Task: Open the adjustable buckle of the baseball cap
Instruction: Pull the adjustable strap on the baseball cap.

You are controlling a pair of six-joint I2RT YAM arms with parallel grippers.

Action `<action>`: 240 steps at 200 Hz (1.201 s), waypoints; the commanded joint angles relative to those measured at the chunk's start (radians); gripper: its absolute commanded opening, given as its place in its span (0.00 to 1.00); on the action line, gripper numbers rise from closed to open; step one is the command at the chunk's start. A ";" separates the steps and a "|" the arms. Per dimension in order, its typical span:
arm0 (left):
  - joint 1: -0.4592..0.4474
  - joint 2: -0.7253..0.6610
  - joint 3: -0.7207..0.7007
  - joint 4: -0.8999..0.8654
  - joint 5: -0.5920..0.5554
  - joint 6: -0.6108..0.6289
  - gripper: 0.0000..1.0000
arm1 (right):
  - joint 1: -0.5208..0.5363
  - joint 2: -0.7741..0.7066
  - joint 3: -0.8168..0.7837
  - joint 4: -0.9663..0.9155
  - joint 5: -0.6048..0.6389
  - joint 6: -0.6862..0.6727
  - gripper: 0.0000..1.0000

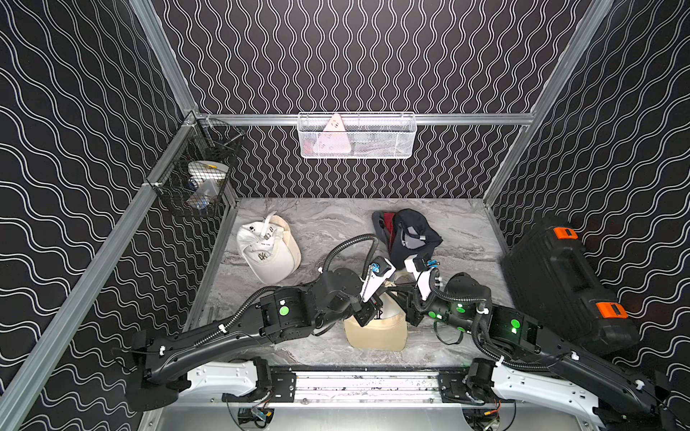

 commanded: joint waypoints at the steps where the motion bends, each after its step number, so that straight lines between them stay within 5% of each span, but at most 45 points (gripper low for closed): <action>1: -0.002 0.010 0.016 -0.011 0.013 0.014 0.00 | 0.001 0.003 0.012 0.015 0.007 -0.005 0.14; 62: -0.004 0.023 0.028 -0.028 0.021 0.011 0.00 | 0.001 0.003 0.017 0.014 0.000 -0.014 0.23; 126: -0.008 0.025 0.023 -0.025 0.056 0.008 0.00 | 0.001 -0.019 -0.017 0.043 0.016 -0.006 0.08; 240: -0.020 0.010 0.007 -0.039 0.071 0.002 0.00 | 0.002 -0.097 -0.069 0.059 0.122 0.030 0.05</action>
